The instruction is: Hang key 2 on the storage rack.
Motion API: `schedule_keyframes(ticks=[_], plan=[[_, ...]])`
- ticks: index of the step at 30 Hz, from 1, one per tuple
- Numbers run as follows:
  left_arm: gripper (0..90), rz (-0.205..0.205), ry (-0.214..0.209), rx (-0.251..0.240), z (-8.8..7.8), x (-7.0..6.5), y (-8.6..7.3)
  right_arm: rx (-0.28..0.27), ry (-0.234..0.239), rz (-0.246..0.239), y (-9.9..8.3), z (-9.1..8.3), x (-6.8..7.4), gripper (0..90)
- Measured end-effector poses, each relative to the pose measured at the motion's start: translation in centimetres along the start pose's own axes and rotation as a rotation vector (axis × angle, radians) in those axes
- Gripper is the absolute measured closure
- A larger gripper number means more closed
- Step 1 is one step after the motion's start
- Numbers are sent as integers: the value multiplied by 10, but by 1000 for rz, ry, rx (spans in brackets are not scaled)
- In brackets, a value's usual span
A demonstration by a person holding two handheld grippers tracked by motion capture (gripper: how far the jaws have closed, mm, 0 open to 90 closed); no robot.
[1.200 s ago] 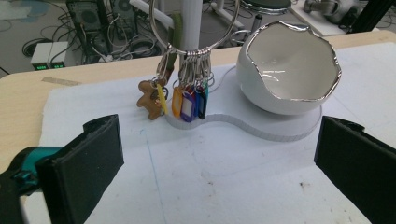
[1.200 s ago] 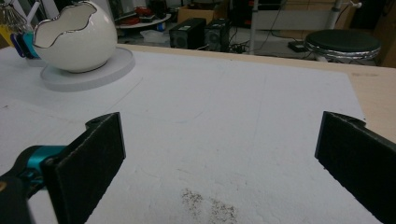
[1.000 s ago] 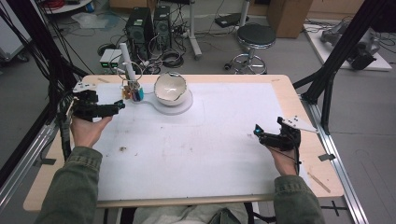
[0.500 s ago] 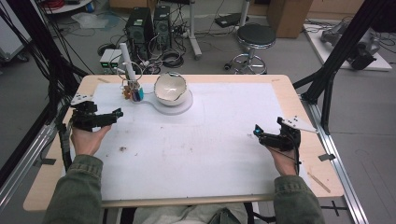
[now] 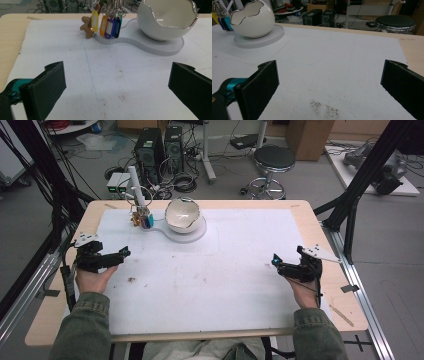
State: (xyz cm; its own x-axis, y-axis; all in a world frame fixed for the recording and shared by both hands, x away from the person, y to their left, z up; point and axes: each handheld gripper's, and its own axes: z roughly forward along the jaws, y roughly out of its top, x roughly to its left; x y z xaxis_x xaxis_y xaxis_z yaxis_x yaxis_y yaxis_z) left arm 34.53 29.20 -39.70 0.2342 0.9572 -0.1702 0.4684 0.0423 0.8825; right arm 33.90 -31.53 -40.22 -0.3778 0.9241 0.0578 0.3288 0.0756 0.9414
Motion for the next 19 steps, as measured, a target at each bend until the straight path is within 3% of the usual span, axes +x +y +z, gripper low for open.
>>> schedule_keyframes(ticks=[4, 7, 10, 14, 19], plan=[[16, -5, -3, -68, -8, 5, -7, 2, -2, 3, 0, -1, 0, 8], [16, -45, -19, -116, -16, 9, -12, 2, -4, 3, 0, -1, 0, 8], [16, -56, 4, -150, -22, 10, -15, 2, -6, 0, 0, -1, 0, 8], [16, -62, 6, -166, -28, 12, -16, 4, -8, -13, -1, 0, 1, 8], [16, -63, 8, -150, -25, 13, -18, 13, -13, -12, -1, 1, 4, 8]])
